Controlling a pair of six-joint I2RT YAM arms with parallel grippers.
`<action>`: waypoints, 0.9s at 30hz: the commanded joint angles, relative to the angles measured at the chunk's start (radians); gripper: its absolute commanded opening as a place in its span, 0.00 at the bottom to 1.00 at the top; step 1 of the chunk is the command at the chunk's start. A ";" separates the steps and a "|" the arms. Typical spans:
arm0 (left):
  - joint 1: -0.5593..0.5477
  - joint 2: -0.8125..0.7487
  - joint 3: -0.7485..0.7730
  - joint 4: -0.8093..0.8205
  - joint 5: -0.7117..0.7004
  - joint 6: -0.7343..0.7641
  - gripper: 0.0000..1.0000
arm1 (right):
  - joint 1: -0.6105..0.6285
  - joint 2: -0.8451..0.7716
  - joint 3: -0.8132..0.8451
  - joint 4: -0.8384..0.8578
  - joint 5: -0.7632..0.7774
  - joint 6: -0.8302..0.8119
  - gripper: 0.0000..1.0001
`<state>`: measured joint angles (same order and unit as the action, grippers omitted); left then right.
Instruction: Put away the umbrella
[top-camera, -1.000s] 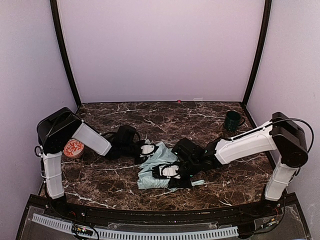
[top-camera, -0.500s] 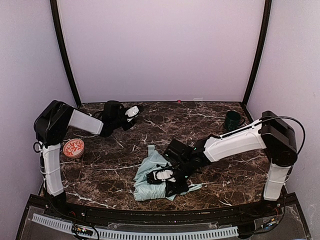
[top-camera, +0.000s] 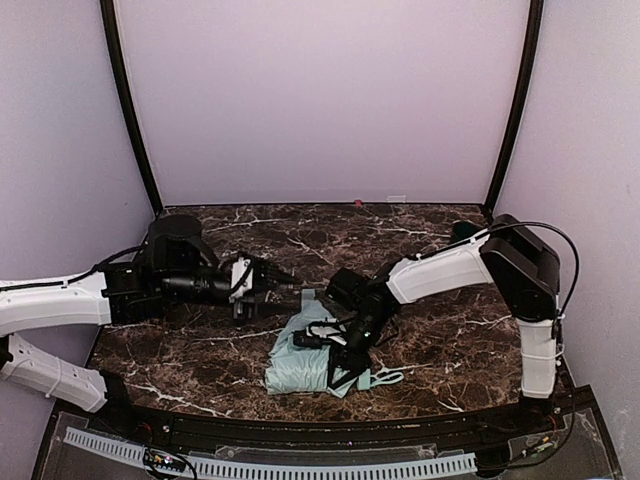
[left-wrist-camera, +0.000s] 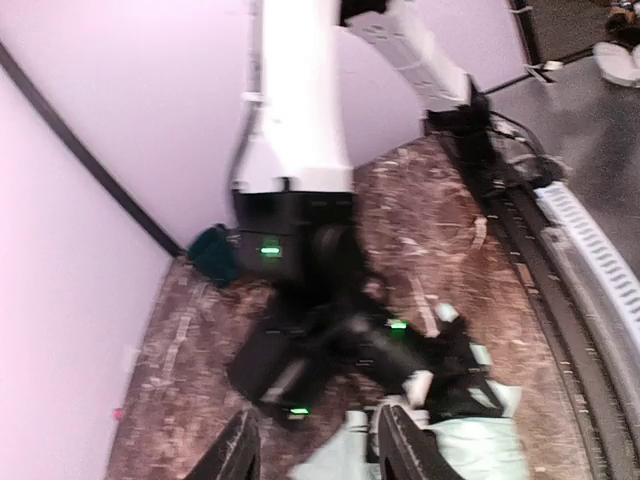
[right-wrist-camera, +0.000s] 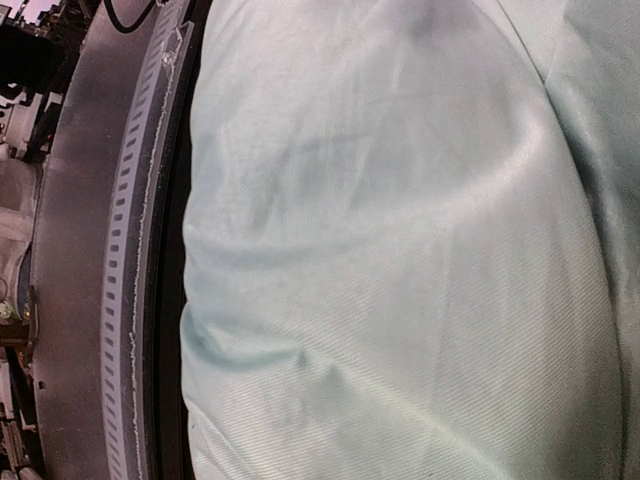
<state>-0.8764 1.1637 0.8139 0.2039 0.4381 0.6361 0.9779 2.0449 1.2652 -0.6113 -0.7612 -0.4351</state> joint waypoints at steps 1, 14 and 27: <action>-0.104 0.013 -0.101 -0.300 0.027 0.023 0.46 | -0.036 0.116 0.010 -0.169 0.040 0.062 0.00; -0.186 0.315 -0.103 -0.223 -0.179 -0.009 0.83 | -0.073 0.192 0.090 -0.244 -0.004 0.083 0.00; -0.187 0.569 -0.019 -0.426 -0.314 -0.030 0.69 | -0.083 0.135 0.160 -0.222 0.023 0.096 0.43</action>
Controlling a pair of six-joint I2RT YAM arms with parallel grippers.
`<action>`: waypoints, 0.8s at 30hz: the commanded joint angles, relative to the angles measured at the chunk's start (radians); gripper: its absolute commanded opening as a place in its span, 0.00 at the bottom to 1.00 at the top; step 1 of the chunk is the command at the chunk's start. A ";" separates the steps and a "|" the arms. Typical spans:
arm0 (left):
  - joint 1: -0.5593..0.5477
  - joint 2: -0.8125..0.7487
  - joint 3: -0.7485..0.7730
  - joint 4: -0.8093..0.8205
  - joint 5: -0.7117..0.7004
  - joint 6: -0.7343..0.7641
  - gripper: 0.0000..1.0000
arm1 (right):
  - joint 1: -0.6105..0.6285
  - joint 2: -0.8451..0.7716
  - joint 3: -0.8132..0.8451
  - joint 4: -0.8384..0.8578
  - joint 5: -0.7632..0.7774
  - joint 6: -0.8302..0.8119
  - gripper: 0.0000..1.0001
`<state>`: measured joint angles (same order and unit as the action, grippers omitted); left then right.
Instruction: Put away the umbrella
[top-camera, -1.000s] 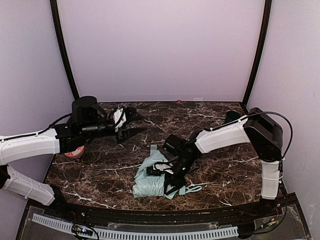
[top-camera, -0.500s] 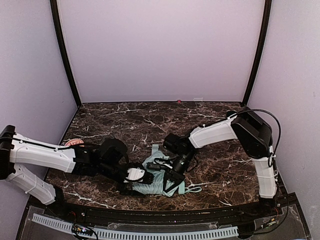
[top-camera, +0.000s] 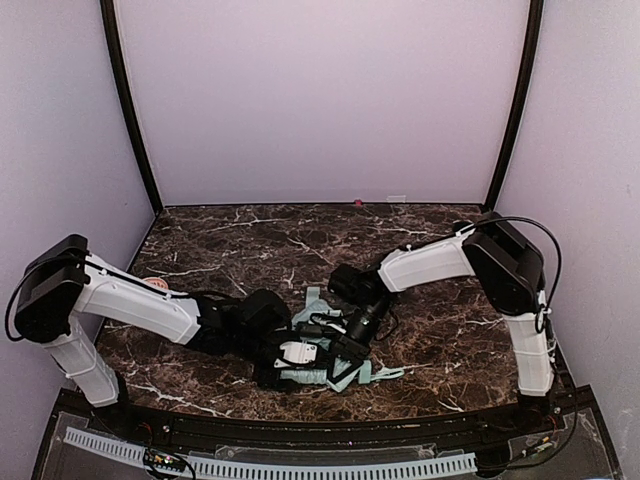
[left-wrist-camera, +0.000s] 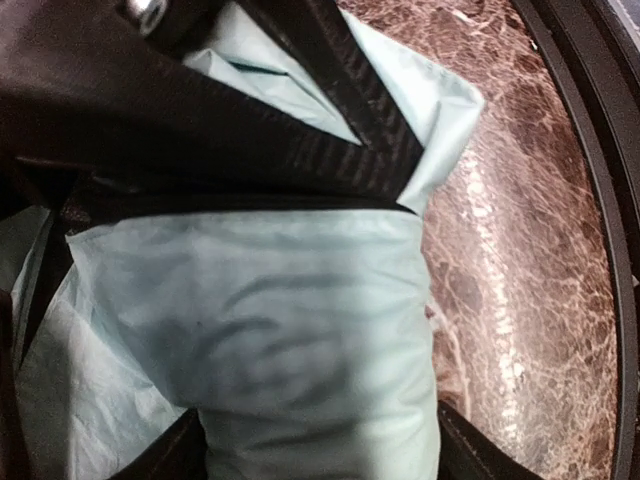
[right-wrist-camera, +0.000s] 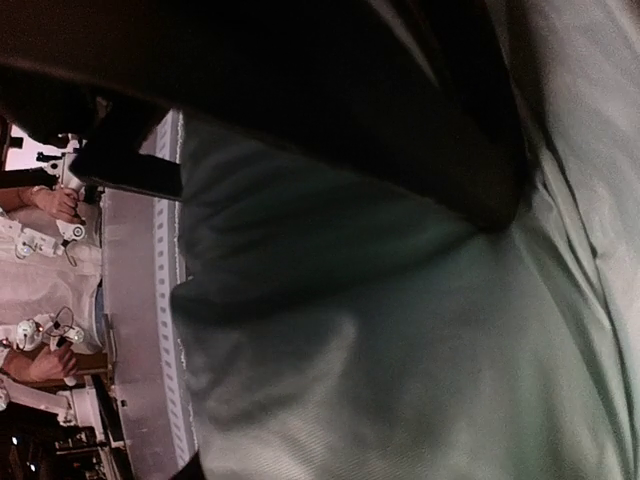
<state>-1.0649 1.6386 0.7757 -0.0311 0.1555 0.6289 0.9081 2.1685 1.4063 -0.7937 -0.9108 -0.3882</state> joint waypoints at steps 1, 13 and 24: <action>0.002 0.108 0.033 -0.223 -0.014 -0.025 0.66 | -0.018 -0.008 0.026 -0.033 0.178 0.053 0.52; 0.015 0.199 0.136 -0.429 0.258 -0.044 0.20 | -0.123 -0.434 -0.073 0.076 0.343 0.088 0.70; 0.111 0.332 0.280 -0.591 0.408 -0.091 0.04 | 0.171 -0.862 -0.505 0.571 0.806 0.135 0.67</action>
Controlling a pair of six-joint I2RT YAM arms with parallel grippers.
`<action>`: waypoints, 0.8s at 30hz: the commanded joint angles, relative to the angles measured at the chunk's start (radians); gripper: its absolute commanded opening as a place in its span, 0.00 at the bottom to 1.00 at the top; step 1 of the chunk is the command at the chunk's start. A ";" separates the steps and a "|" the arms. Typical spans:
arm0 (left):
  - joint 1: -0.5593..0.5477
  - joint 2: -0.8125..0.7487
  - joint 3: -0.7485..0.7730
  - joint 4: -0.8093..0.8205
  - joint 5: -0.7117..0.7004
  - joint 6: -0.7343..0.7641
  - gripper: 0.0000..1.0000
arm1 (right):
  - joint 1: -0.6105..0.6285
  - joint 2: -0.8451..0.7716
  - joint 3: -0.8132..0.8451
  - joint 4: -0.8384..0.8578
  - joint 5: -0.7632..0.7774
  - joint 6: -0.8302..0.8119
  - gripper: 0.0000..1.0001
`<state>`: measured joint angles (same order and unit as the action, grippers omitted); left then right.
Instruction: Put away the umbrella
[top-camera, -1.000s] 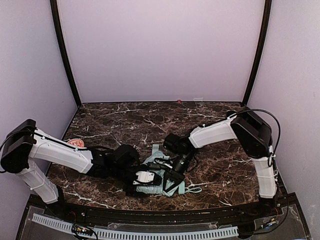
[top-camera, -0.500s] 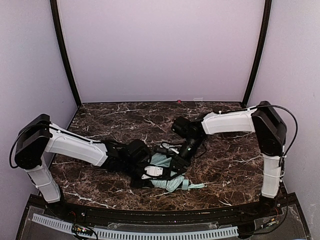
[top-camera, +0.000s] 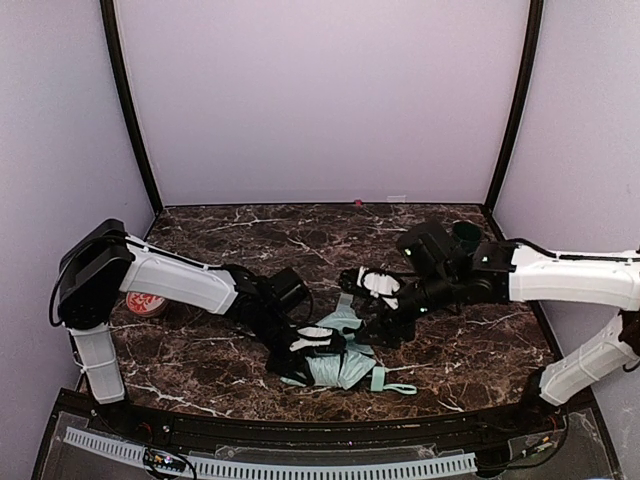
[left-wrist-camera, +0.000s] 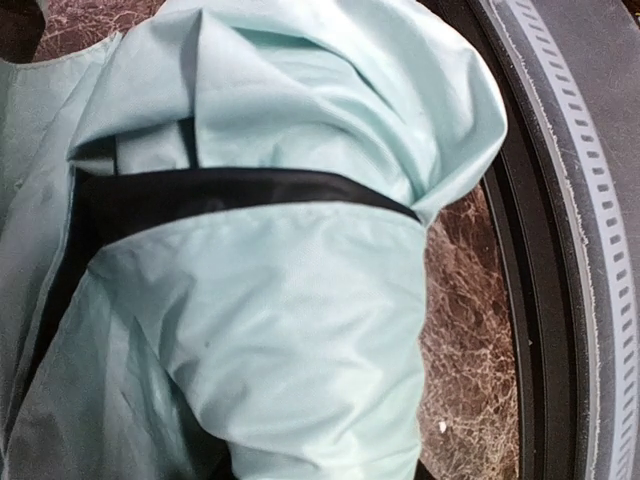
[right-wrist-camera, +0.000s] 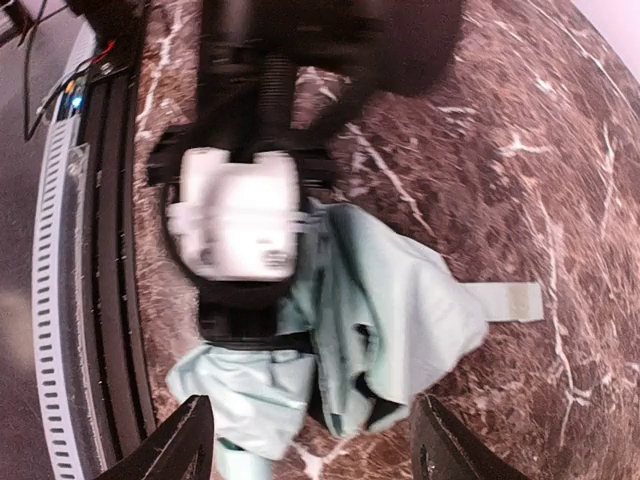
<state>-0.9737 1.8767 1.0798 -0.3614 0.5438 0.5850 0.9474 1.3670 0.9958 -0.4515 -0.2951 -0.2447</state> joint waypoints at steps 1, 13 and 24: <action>0.027 0.104 -0.013 -0.273 0.034 -0.050 0.04 | 0.169 -0.073 -0.122 0.266 0.223 -0.005 0.66; 0.045 0.187 0.045 -0.340 0.094 -0.062 0.00 | 0.410 0.268 -0.044 0.324 0.554 -0.172 0.75; 0.055 0.203 0.065 -0.370 0.142 -0.046 0.00 | 0.409 0.371 -0.090 0.291 0.599 -0.228 0.67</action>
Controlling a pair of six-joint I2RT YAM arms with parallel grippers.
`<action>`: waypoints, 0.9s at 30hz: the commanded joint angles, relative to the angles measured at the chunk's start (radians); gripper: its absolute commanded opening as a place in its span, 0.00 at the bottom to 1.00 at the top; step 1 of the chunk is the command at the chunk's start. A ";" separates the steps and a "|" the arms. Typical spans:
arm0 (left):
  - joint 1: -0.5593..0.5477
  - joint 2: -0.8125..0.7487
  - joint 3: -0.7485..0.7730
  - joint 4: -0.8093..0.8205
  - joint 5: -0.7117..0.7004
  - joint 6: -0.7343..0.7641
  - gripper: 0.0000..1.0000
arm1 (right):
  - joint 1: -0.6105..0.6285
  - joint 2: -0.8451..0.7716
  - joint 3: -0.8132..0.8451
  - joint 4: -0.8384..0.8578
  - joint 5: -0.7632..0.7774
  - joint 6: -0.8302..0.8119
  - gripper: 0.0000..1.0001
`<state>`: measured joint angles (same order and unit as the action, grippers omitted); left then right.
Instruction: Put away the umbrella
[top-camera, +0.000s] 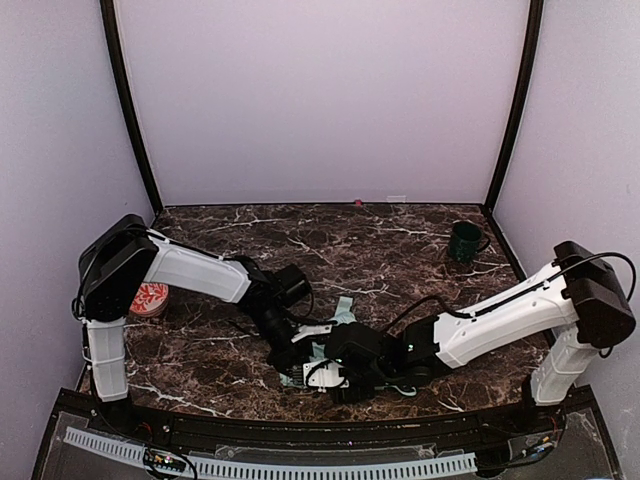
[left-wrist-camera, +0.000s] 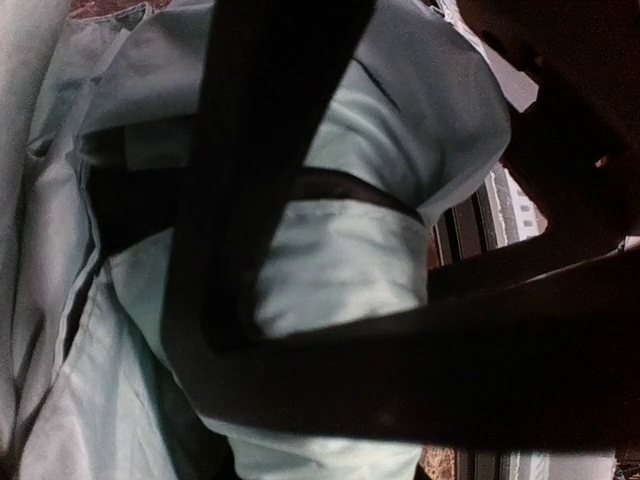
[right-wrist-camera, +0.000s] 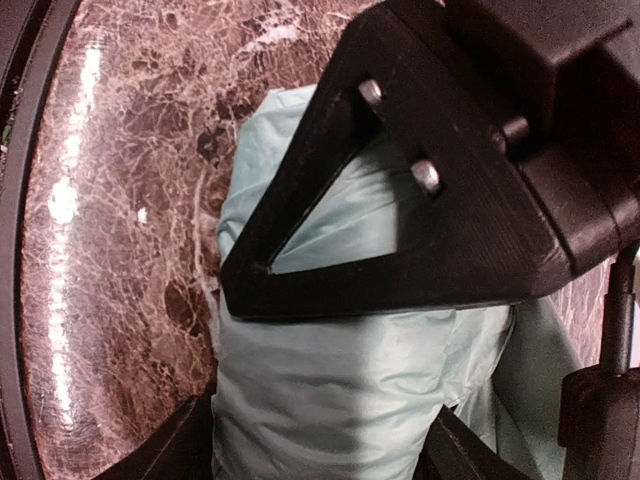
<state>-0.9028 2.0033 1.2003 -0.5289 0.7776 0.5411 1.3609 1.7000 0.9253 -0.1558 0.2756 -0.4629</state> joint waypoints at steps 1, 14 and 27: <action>-0.014 0.076 -0.056 -0.204 -0.084 0.000 0.00 | -0.005 0.047 -0.022 -0.009 0.032 -0.006 0.68; 0.041 0.061 -0.039 -0.175 -0.059 -0.037 0.16 | -0.030 0.046 -0.048 -0.052 -0.040 0.022 0.15; 0.116 -0.467 -0.256 0.344 -0.235 -0.200 0.69 | -0.122 0.077 -0.010 -0.185 -0.351 0.080 0.00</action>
<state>-0.8074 1.7515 1.0264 -0.3977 0.7010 0.4023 1.2751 1.7390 0.9230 -0.1490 0.1093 -0.3916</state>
